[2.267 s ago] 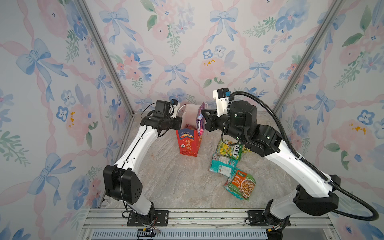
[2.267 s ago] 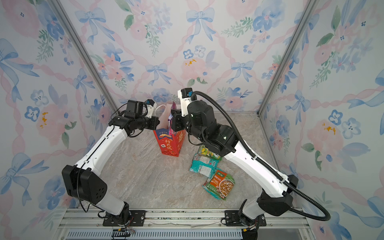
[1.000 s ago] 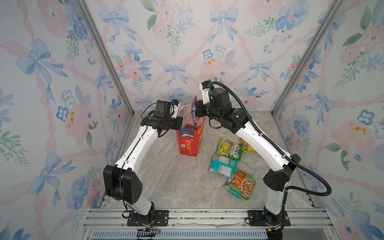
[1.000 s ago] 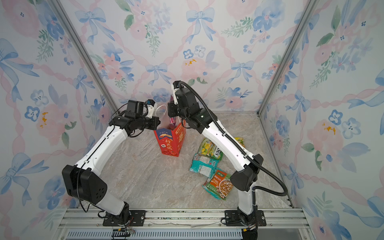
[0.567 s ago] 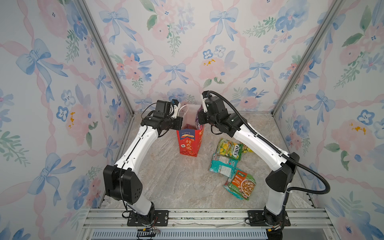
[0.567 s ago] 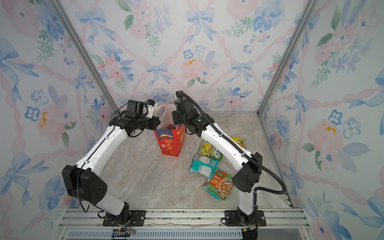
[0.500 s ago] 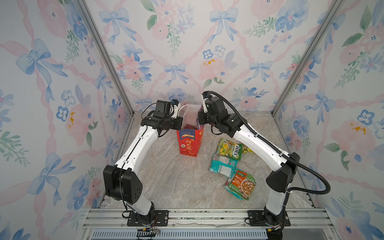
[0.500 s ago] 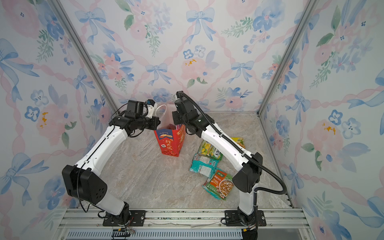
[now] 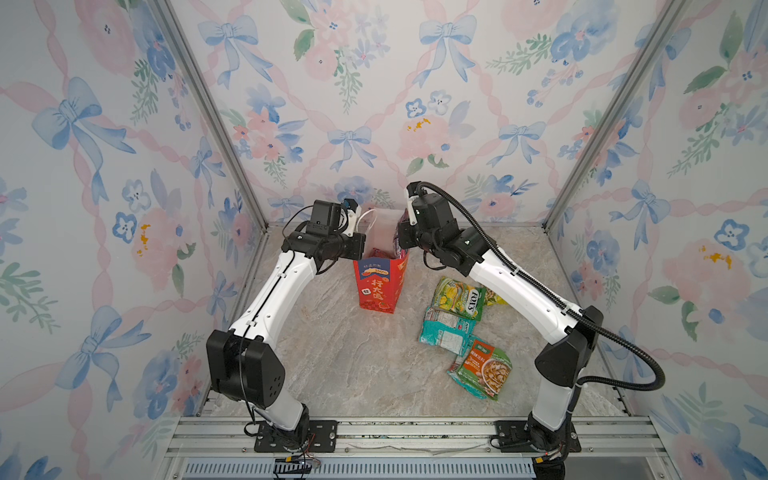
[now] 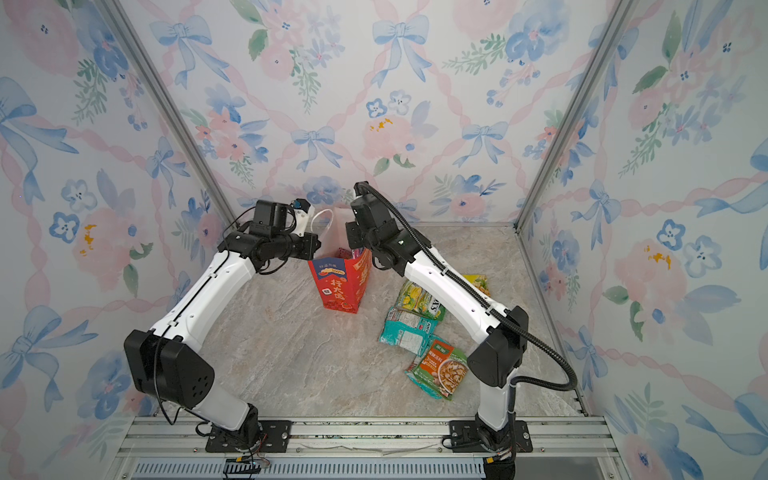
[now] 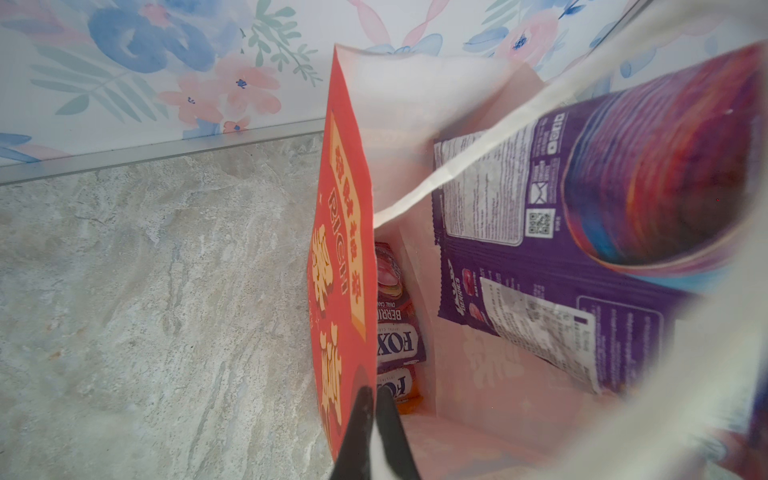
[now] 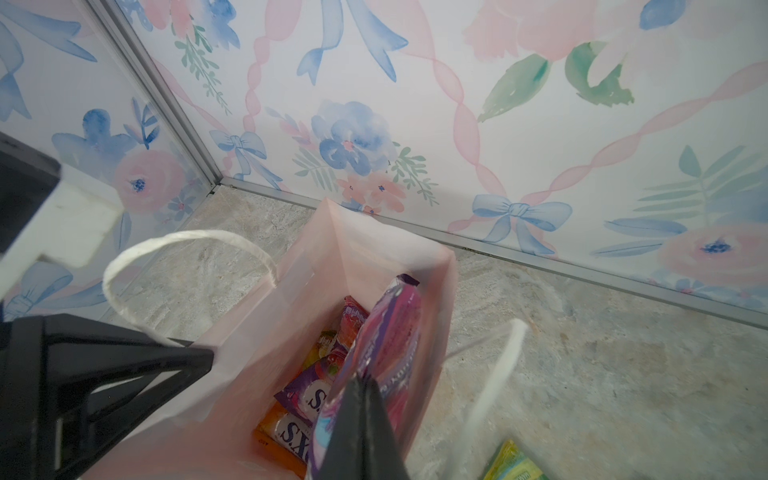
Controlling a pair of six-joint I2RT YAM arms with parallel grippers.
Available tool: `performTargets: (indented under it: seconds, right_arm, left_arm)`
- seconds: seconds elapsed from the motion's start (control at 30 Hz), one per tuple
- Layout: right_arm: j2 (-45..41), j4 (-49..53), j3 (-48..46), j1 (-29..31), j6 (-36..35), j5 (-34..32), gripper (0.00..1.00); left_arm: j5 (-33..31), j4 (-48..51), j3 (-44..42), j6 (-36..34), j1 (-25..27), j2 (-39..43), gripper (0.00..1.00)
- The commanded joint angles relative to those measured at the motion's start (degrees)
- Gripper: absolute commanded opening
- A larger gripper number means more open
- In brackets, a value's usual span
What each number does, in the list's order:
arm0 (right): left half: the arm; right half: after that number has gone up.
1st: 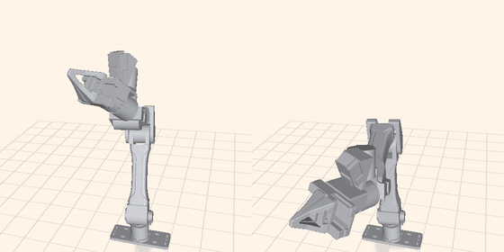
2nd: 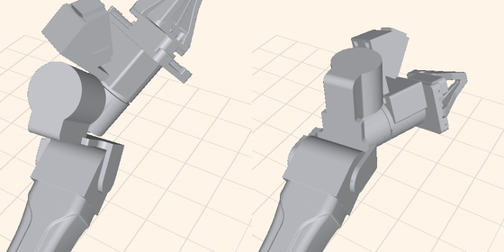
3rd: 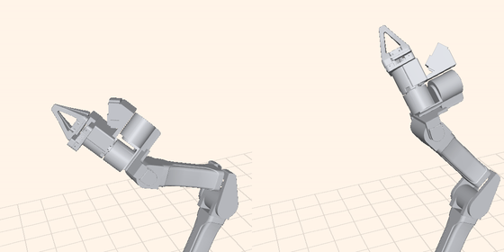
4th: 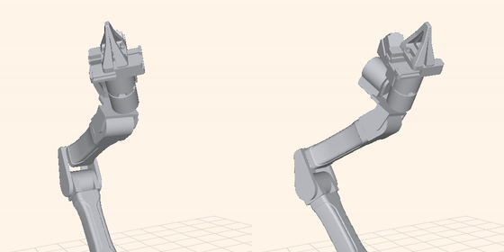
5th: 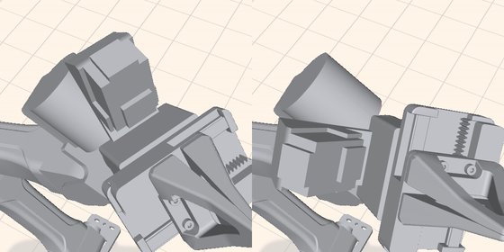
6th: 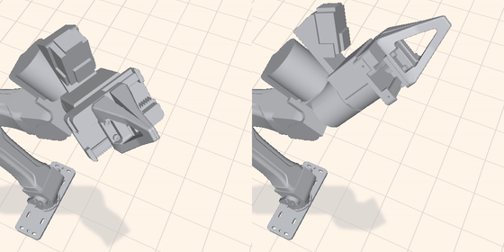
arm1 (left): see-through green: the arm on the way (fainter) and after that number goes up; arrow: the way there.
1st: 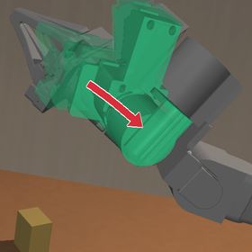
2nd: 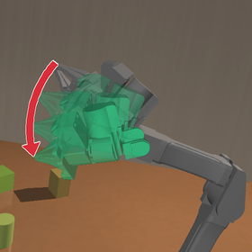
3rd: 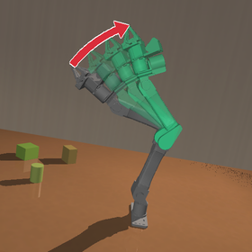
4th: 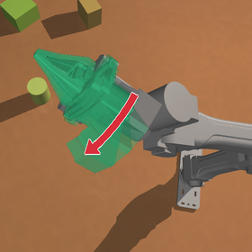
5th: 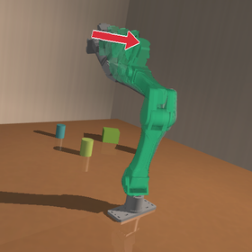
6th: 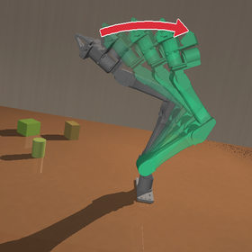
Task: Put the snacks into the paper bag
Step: 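Lower the purple Berries bag into the paper bag and open the right gripper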
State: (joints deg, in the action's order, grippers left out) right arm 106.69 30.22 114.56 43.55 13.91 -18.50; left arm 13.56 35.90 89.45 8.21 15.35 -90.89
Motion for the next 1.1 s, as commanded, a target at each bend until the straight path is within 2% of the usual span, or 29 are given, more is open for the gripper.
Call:
performTargets:
  seconds: [0.0, 0.3, 0.47, 0.53, 0.77, 0.93, 1.07]
  right_arm:
    - [0.7, -1.7, 3.6, -1.4, 0.1, -1.1, 0.0]
    - [5.3, 0.7, 9.5, -2.3, 0.6, 0.5, 0.0]
    - [6.0, 1.3, 9.5, -2.2, 1.2, 2.1, 0.02]
    - [5.5, 1.3, 9.1, -2.1, 1.4, 3.3, 0.12]
    - [-0.2, -1.2, 5.8, -1.1, 0.5, 4.8, 0.66]
    - [-4.8, -1.6, 3.1, -0.6, 0.7, 5.8, 0.8]
    - [-10.1, -2.8, -2.5, -0.5, 1.3, 5.8, 0.88]
  left_arm:
    - [0.8, 1.2, -0.9, 0.1, 0.3, 1.0, 0.0]
    - [0.7, 1.2, -0.9, 0.0, 0.3, 1.1, 0.0]
    - [0.5, 1.2, -0.9, -0.1, 0.4, 1.0, 0.0]
    - [0.4, 1.2, -1.0, -0.1, 0.4, 0.9, 0.0]
    - [0.4, 1.2, -1.0, -0.1, 0.4, 0.7, 0.0]
    - [0.4, 1.2, -0.9, -0.1, 0.3, 0.6, 0.0]
    - [0.3, 1.2, -0.9, -0.1, 0.4, 0.6, 0.0]
